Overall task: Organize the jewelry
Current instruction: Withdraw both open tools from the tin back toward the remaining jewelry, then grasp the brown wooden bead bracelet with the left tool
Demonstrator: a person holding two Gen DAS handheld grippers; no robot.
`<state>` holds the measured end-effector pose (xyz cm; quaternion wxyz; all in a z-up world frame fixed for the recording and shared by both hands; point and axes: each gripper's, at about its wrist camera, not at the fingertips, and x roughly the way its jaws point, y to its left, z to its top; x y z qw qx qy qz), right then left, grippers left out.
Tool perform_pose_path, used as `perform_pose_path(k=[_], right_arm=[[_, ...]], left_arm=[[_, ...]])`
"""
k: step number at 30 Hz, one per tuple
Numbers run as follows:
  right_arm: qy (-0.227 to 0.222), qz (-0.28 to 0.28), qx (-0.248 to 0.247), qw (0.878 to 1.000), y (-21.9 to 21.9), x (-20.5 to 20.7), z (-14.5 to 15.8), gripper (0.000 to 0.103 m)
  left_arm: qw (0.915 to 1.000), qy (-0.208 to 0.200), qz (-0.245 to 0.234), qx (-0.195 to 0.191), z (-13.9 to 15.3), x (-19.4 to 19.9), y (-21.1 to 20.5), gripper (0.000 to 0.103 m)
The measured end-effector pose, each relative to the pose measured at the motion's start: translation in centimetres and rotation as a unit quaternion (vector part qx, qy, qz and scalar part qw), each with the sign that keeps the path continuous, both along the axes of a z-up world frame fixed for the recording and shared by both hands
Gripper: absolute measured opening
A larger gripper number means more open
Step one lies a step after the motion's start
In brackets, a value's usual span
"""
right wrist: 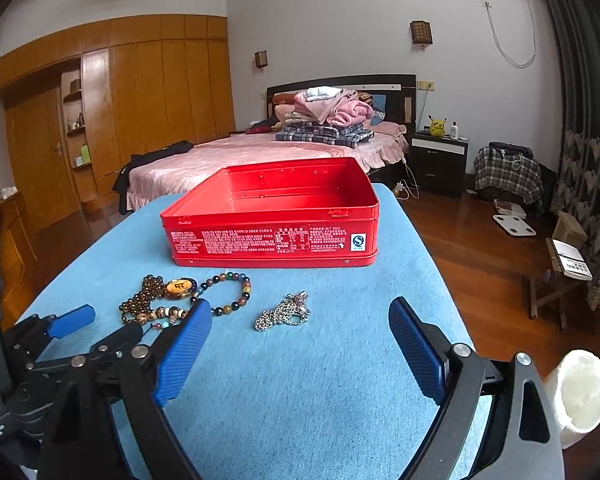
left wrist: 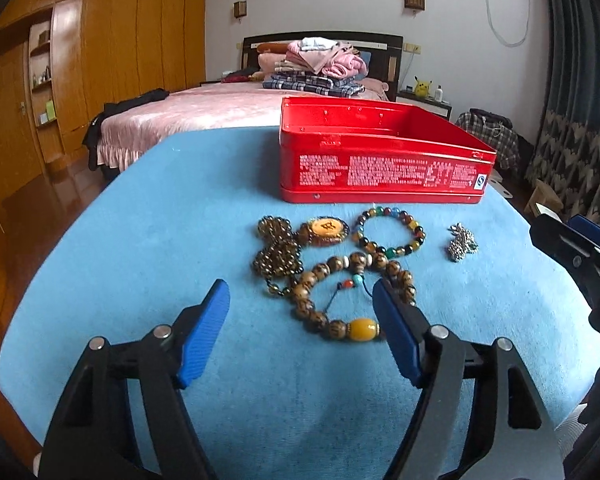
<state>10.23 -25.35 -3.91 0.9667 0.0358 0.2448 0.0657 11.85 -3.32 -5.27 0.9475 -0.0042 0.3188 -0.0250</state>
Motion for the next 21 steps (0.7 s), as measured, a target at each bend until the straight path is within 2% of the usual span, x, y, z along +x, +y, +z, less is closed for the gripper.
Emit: perform_pose_path(k=[8,17,18,19,20,21], right_arm=[[0.004,0.003,-0.001,1.0,0.0,0.1,-0.3,0.088],[0.011,0.007,-0.003,1.0,0.3,0.4,-0.6,0.088],[0.012,0.007,-0.003,1.0,0.3,0.4,-0.7,0.088],[0.012,0.007,-0.003,1.0,0.3,0.4,-0.7,0.088],[0.014,0.008,-0.004,1.0,0.4,0.4,-0.7,0.088],[0.015,0.008,-0.004,1.0,0.4,0.5,-0.8,0.088]], left_arm=[[0.9996,0.02,0.002,-0.017,-1.0,0.5,0.0,0.064],[0.9977,0.039,-0.002,-0.056,-1.2,1.0,0.1,0.049],[0.9971,0.041,-0.001,-0.064,-1.2,1.0,0.2,0.045],[0.9969,0.042,-0.002,-0.067,-1.2,1.1,0.2,0.035],[0.9966,0.043,-0.004,-0.07,-1.2,1.1,0.2,0.031],[0.9967,0.043,-0.003,-0.068,-1.3,1.2,0.1,0.018]])
